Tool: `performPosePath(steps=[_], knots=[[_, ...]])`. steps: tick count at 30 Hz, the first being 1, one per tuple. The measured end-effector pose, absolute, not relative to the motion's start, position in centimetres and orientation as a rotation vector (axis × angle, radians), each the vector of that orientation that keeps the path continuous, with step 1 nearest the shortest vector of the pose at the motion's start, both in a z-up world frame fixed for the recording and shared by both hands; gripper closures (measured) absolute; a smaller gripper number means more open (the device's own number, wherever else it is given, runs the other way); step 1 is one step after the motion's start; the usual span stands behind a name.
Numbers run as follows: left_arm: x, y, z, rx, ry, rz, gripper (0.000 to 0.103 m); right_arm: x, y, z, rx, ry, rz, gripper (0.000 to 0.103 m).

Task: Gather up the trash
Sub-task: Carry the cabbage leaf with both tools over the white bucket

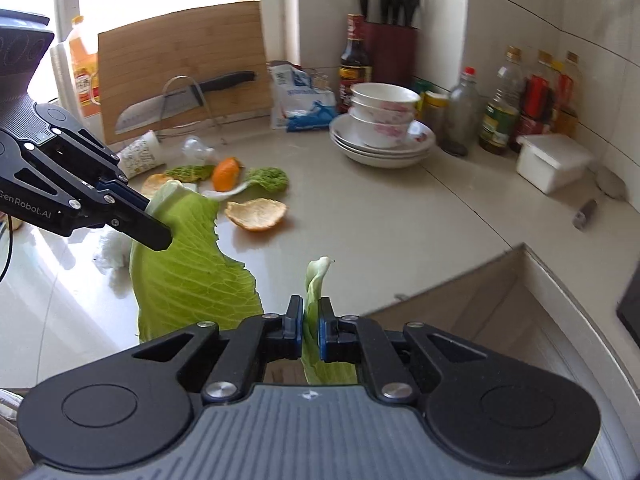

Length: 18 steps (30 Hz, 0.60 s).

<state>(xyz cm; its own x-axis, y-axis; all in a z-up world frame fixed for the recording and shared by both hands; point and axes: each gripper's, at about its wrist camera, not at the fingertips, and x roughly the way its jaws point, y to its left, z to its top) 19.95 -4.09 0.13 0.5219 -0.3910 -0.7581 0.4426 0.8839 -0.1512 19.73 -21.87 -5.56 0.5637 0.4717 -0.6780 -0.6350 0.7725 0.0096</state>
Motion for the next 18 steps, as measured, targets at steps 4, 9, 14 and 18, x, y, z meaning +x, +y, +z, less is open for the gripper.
performPosePath(steps=[4, 9, 14, 18], knots=[[22.2, -7.6, -1.0, 0.097, 0.899, -0.581, 0.096, 19.4, -25.7, -7.1, -0.194, 0.757, 0.536, 0.094], [24.4, -12.4, -2.4, 0.135, 0.91, -0.658, 0.096, 19.1, -30.1, -8.7, -0.147, 0.774, 0.425, 0.094], [25.8, -16.5, -3.7, 0.155, 0.906, -0.703, 0.096, 20.2, -33.7, -11.5, -0.085, 0.793, 0.358, 0.094], [26.6, -19.0, -5.1, 0.164, 0.931, -0.722, 0.096, 22.2, -35.7, -14.5, -0.018, 0.816, 0.329, 0.093]])
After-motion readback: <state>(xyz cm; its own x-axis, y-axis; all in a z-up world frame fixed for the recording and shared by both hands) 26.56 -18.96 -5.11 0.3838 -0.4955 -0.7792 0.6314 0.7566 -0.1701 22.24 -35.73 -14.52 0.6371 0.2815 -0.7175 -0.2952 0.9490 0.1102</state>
